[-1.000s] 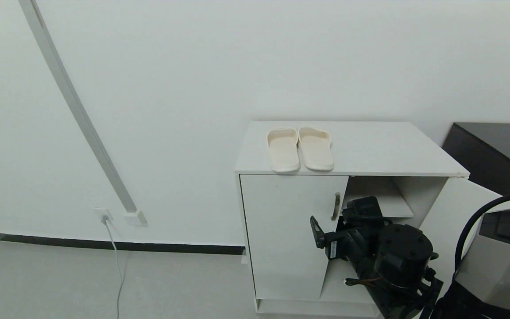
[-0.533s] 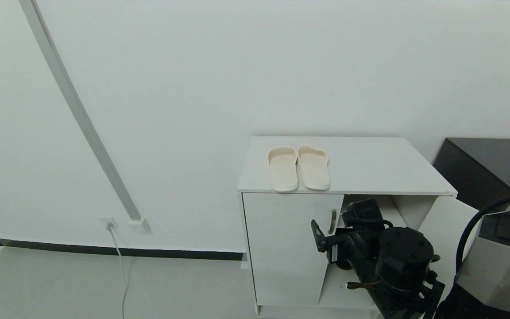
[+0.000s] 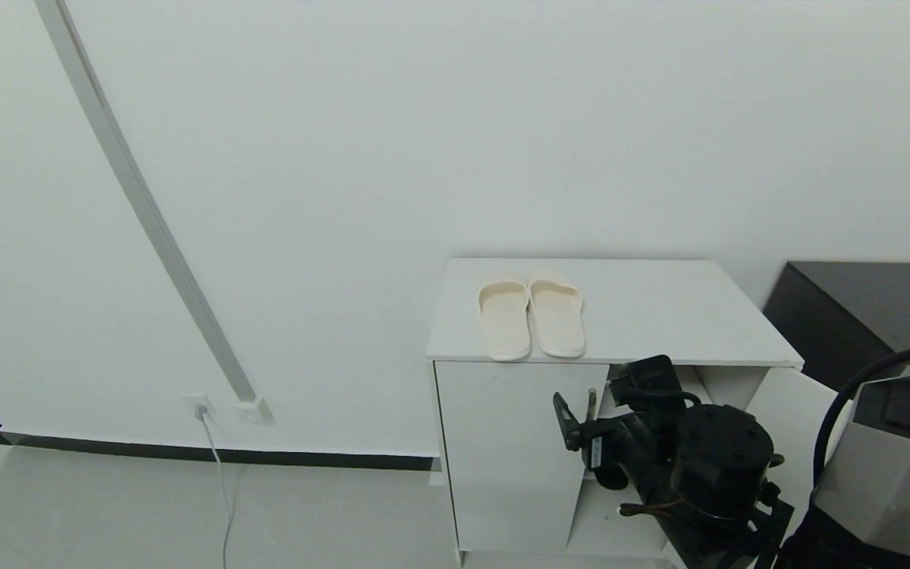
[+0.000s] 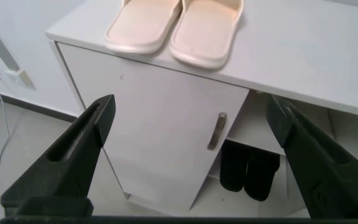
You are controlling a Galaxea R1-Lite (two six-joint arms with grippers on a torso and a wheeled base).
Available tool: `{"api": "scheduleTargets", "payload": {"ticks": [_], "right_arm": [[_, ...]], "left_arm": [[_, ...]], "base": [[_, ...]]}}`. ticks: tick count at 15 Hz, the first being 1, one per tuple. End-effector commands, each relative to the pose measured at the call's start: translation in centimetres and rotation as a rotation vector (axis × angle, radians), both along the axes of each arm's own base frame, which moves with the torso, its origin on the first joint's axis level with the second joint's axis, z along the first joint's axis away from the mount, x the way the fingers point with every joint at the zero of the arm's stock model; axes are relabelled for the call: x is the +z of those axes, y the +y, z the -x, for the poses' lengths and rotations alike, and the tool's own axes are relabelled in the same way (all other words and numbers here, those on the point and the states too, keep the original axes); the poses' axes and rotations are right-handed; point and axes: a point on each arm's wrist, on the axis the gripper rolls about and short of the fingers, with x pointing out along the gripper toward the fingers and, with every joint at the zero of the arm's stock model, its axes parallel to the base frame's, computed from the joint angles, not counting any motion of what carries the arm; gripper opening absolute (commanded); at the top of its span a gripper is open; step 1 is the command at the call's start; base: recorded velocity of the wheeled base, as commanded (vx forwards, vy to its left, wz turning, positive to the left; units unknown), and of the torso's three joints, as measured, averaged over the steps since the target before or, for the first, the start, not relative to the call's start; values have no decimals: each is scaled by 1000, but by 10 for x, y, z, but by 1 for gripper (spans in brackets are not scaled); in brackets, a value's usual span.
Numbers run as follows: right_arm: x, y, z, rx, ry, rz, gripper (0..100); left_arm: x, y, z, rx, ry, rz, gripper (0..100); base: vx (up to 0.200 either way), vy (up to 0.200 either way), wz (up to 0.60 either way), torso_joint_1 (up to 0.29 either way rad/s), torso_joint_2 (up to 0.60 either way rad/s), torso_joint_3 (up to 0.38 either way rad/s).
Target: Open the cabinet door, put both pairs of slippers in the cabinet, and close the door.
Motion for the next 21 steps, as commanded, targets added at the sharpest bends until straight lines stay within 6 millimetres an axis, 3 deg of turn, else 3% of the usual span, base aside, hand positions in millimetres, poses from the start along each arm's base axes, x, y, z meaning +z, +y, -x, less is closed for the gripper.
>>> {"api": "scheduleTargets", "payload": {"ticks": [1,3,6,13,18,21], "right_arm": [[-2,-2,-3,2,4,2,100],[0,-3,-9,-8,-8,-4,100],[19,1,-21,-27,-15,-13,100],[86,22,-48,-62,167,-122,100],[78,37,-50,-44,205,-101,100],[68,44,-51,-34,222,-85,100]], "left_arm": [[0,0,0,1,1,0,0],[0,0,0,1,1,-1,0],[0,0,0,1,1,-1,0],[0,0,0,3,1,0,0],[0,0,0,6,1,2,0],[0,0,0,4,1,2,0]], "base": [[0,0,0,0,0,0],[0,0,0,0,0,0],[0,0,0,0,0,0],[0,0,0,0,0,0],[0,0,0,0,0,0],[200,0,0,1,-4,6]]}}
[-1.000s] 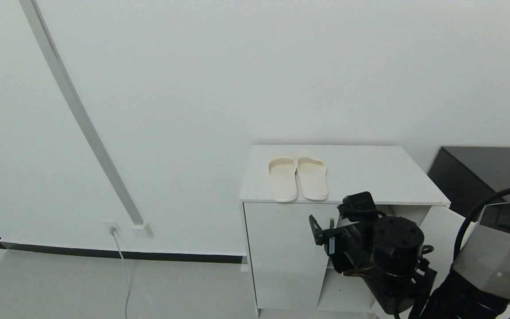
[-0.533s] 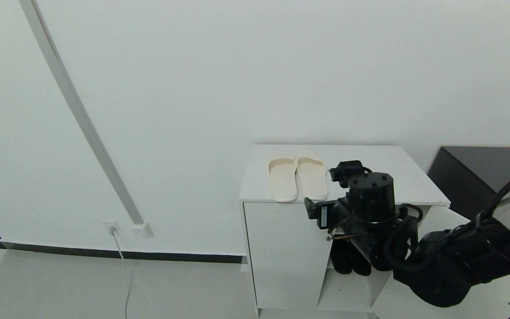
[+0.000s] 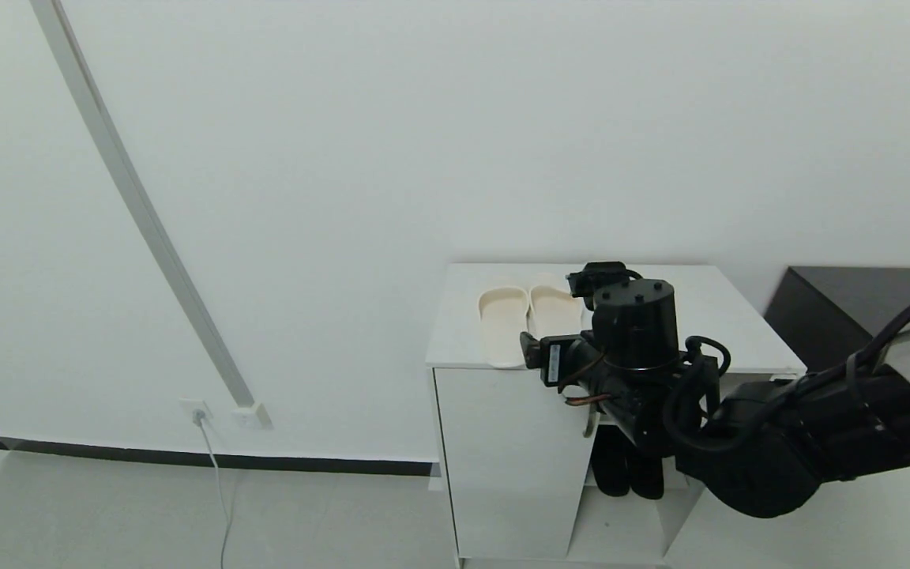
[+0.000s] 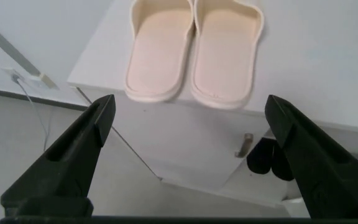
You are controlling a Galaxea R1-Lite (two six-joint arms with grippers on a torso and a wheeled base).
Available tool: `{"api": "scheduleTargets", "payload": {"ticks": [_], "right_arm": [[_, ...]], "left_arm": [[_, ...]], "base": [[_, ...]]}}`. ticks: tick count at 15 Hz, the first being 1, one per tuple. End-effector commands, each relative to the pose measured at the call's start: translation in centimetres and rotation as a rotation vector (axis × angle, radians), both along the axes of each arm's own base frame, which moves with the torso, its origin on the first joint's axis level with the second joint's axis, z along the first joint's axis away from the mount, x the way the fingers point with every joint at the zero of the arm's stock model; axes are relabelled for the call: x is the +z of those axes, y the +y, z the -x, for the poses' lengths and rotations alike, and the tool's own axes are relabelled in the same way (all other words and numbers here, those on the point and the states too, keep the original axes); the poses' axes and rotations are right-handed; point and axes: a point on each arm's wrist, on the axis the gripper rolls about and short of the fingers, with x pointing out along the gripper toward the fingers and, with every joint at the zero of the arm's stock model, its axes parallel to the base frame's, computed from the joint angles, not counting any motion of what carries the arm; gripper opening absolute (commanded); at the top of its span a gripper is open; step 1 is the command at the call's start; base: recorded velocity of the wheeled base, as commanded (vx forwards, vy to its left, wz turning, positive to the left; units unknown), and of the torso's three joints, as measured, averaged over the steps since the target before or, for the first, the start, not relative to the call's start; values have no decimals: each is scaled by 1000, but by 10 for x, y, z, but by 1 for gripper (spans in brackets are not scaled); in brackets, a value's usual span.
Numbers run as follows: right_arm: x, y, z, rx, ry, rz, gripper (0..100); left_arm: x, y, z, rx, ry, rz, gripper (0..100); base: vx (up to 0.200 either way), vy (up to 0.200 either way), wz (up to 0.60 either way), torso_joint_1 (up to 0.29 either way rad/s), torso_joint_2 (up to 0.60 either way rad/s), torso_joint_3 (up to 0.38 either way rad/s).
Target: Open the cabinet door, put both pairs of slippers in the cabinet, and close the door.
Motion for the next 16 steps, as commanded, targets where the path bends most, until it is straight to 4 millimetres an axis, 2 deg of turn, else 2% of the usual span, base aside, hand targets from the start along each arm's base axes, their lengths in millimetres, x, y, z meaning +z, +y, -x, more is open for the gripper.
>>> {"api": "scheduleTargets", "payload": {"ticks": [1,7,11,16], "right_arm": [[-10,6,-1,9,18,16,100],[-33,17,-5,18,37,34,100],[-57,30,-20,-13,35,44,100],[-65,41,-46,-51,4,28,100]], "left_arm": [[0,0,0,1,1,0,0],[0,0,0,1,1,0,0],[0,0,0,4,0,8,0],[0,0,0,2,1,8,0]], "base": [[200,0,0,2,-7,7],[200,0,0,6,2,0],[0,0,0,0,0,0],[0,0,0,0,0,0]]}}
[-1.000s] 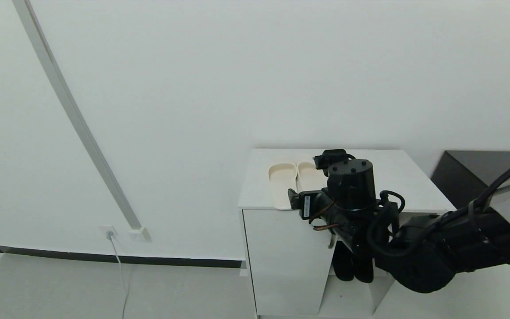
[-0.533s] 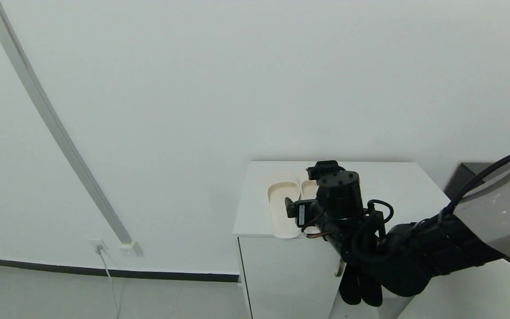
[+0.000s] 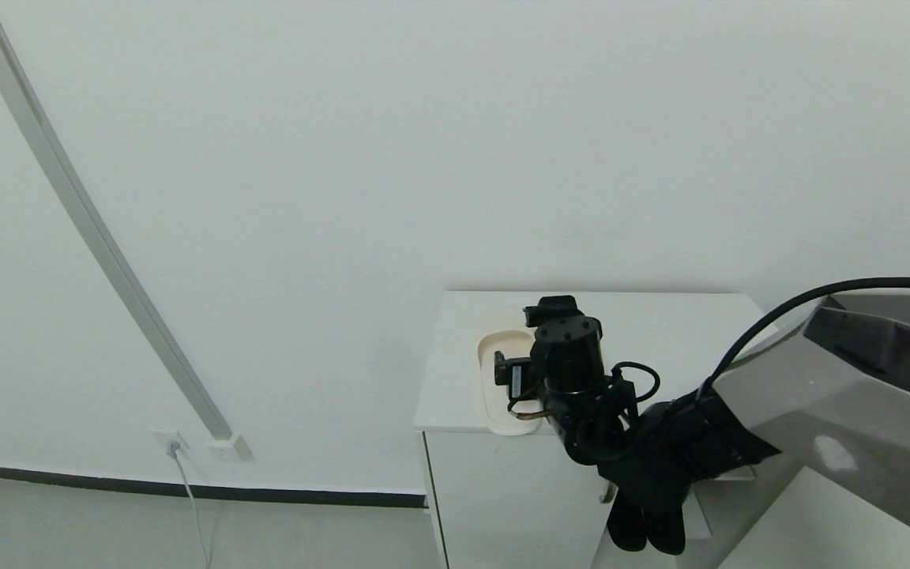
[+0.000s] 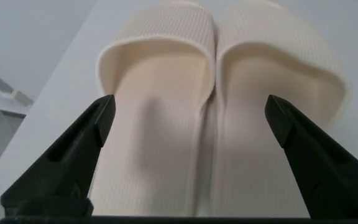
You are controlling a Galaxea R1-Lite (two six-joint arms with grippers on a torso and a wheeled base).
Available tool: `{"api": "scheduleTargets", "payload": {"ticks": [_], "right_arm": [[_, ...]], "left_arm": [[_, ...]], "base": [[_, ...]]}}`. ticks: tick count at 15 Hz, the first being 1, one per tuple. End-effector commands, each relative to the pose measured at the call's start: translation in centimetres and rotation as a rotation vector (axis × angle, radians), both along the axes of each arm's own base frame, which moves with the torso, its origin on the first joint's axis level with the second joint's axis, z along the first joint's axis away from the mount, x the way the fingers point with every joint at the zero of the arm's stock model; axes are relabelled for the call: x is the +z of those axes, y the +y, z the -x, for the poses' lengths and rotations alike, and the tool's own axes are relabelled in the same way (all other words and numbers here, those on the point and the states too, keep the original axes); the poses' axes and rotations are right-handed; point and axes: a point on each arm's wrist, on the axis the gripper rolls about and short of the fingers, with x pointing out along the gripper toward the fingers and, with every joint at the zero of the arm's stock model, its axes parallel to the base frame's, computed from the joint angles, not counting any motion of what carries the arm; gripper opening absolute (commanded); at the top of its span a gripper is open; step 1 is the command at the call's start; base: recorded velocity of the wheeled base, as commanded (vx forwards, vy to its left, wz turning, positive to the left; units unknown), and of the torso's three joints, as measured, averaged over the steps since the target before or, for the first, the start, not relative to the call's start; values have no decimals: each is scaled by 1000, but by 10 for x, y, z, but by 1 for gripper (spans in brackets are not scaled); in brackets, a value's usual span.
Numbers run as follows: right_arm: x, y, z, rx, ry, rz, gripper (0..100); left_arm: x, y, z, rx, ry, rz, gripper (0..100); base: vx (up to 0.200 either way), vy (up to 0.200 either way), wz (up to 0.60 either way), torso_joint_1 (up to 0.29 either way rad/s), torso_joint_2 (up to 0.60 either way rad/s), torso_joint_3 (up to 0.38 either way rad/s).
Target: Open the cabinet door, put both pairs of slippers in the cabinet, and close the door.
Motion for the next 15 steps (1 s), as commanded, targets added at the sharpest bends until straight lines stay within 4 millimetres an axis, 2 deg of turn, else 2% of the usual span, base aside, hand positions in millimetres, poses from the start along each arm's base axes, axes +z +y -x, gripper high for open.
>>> {"api": "scheduleTargets", "payload": {"ticks": [1,5,8,9,13,15], "right_arm": [[-15,3,-20,-51,-3,11,100],[-25,6,-42,-81,-15,4,100],[-24,6,-53,-96,-28,-6,100],[-24,6,-53,-96,-27,-5,0],[-23,6,-53,-97,-31,0,0],[-16,4,-51,-98,-40,-8,0]], "left_arm": [[0,0,0,1,1,0,0],[0,0,0,0,0,0,0],[0,0,0,0,1,0,0],[0,0,0,1,1,0,0],[0,0,0,1,0,0,0],[0,0,0,1,0,2,0]], "base": [[0,0,0,0,0,0],[0,0,0,0,0,0],[0,0,0,0,0,0],[0,0,0,0,0,0],[0,0,0,0,0,0],[0,0,0,0,0,0]]}}
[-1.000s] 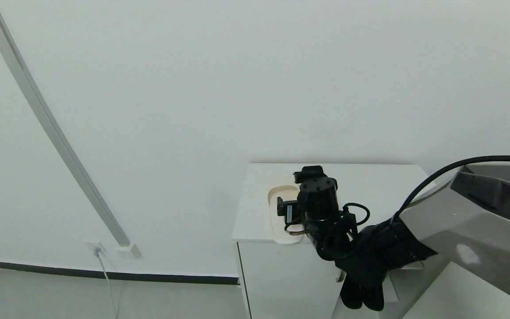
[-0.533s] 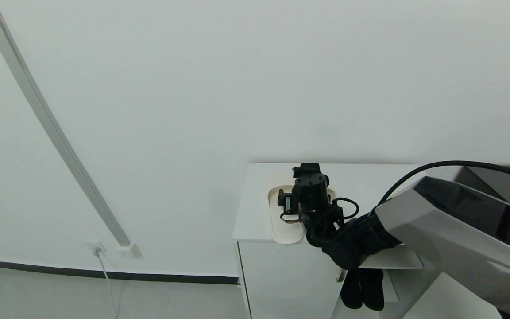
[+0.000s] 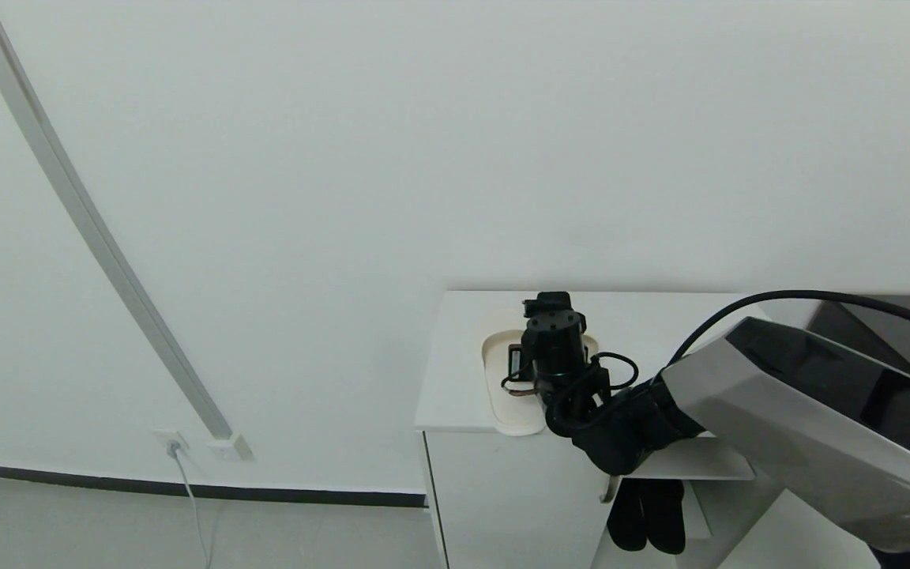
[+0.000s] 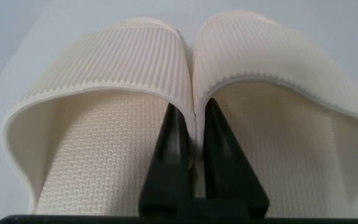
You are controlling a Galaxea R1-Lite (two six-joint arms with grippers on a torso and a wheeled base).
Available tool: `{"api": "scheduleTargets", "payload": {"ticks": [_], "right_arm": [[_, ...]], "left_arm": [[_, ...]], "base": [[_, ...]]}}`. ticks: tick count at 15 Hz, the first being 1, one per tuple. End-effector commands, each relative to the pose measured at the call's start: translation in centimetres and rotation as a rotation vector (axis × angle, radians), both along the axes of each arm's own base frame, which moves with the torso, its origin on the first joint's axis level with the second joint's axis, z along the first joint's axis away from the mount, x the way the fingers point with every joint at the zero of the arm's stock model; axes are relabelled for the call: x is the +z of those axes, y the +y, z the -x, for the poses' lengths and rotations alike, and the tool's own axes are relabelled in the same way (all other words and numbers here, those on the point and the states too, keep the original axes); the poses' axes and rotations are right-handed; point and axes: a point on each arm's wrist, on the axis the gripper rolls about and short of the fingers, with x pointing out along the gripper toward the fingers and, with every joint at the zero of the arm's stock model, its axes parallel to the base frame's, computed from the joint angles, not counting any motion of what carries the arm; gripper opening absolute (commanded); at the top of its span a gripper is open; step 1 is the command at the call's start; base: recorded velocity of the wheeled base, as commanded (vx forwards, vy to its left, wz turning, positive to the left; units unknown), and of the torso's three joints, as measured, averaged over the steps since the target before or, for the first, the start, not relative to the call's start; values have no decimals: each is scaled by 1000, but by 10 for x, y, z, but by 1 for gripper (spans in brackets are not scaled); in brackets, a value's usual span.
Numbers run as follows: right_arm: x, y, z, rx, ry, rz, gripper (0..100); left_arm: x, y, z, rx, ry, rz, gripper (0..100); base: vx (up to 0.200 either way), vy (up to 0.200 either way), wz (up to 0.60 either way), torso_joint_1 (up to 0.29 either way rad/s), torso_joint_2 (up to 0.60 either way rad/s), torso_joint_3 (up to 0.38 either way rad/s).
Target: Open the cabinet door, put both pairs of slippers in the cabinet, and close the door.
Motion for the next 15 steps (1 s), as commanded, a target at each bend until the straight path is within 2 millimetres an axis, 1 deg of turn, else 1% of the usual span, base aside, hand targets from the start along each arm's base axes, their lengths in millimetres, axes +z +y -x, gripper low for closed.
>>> {"api": "scheduleTargets", "payload": {"ticks": [1,2,3,4,5,6,7,8,10,12,14,15], "right_arm": [[24,-7,9,-1,-28,-25,0],[47,-18,21,12,-45,-41,0],[66,-28,34,19,-58,-51,0],[82,-41,52,56,-63,-54,0],[89,-49,62,83,-61,-53,0],[99,-72,94,174,-41,-23,0],[106,-86,117,248,-41,4,0],[112,-95,135,302,-44,-4,0],[119,-112,167,414,-43,-19,0],[118,-117,194,517,-19,-19,0],[112,-117,204,558,6,-10,0],[110,-116,204,565,11,-8,0]], "left_arm": [[0,0,0,1,1,0,0],[0,0,0,0,0,0,0],[0,0,0,0,0,0,0],[0,0,0,0,1,0,0],[0,0,0,0,1,0,0],[0,0,0,0,1,0,0],[0,0,0,0,1,-2,0],[0,0,0,-2,1,-5,0],[0,0,0,0,1,-5,0],[0,0,0,0,1,-5,0],[0,0,0,0,1,-2,0],[0,0,0,0,1,-2,0]], "base": [[0,0,0,0,0,0],[0,0,0,0,0,0],[0,0,0,0,0,0],[0,0,0,0,0,0],[0,0,0,0,0,0],[0,0,0,0,0,0],[0,0,0,0,0,0],[0,0,0,0,0,0],[0,0,0,0,0,0],[0,0,0,0,0,0],[0,0,0,0,0,0],[0,0,0,0,0,0]]}}
